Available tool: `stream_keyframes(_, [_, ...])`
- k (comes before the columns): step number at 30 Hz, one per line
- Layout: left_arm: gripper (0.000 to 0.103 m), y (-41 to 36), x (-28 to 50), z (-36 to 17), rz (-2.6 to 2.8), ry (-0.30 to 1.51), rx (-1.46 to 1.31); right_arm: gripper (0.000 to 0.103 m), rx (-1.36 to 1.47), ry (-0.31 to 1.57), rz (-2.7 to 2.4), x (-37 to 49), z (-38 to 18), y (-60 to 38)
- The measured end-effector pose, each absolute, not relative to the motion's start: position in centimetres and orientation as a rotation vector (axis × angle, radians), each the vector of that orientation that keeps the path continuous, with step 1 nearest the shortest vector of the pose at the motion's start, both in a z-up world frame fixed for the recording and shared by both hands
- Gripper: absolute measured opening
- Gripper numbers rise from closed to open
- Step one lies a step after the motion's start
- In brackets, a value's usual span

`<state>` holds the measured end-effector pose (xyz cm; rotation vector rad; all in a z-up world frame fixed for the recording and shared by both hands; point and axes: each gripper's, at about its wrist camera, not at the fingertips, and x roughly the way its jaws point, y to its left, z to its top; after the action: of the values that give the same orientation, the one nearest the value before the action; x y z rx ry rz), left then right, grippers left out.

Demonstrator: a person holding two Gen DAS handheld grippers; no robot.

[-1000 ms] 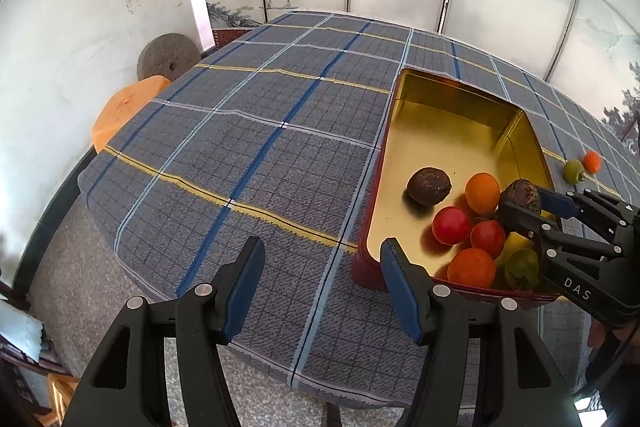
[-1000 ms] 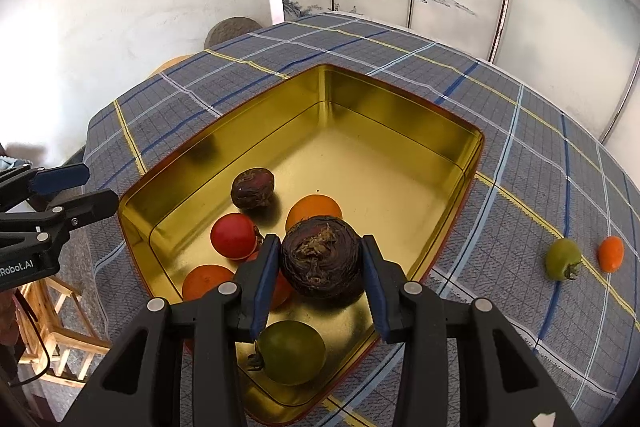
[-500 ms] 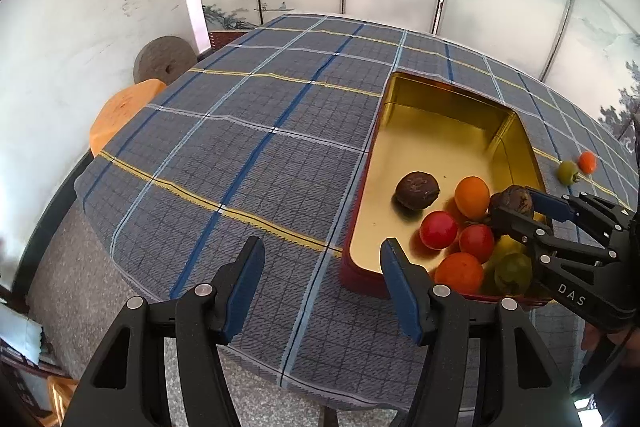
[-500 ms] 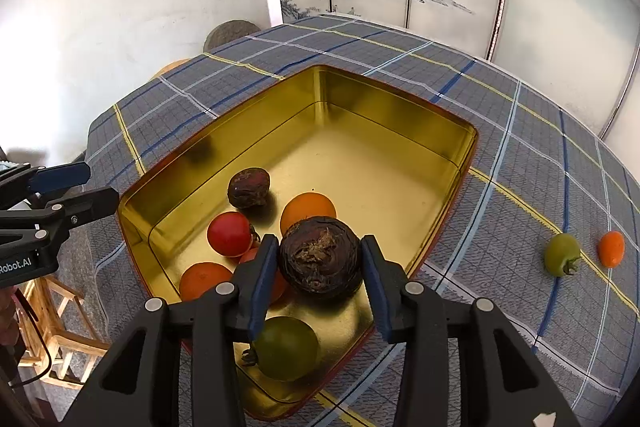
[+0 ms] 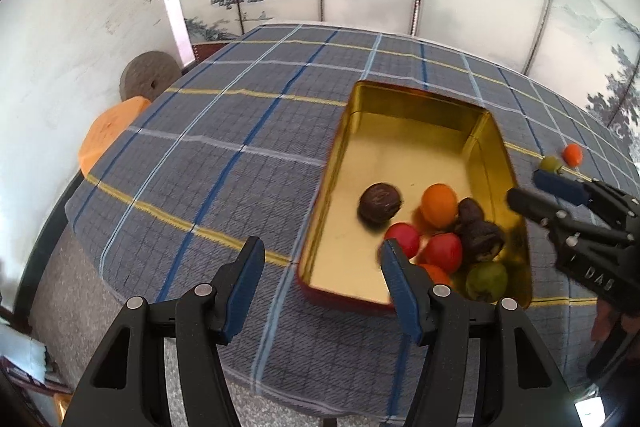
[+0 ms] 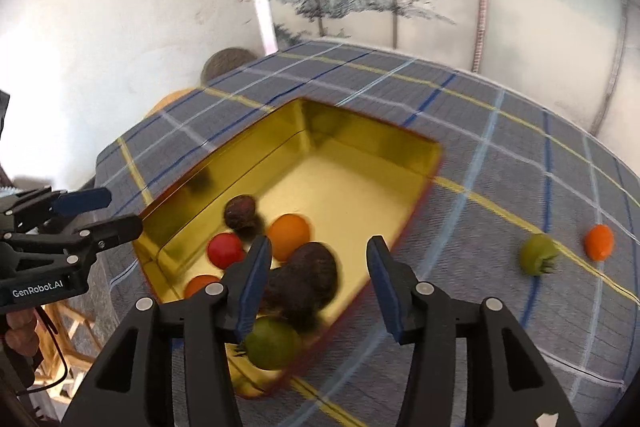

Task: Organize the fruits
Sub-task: 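Grasp the large orange with the right gripper while the left gripper grasps a green lime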

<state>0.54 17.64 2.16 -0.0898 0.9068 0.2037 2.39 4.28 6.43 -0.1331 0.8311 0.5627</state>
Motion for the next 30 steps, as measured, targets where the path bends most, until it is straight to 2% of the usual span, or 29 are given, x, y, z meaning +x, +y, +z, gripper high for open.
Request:
stream_keyframes(16, [0.061, 5.6, 6.9, 3.1, -0.043, 0.912, 0.025, 0.050, -0.066, 0.849, 0.141, 8.7, 4.8, -15.1])
stream_keyframes(30, [0.061, -2.7, 13.0, 2.1, -0.149, 0.909, 0.037, 0.051, -0.042, 0.894, 0.106, 15.9, 1.2, -18.0])
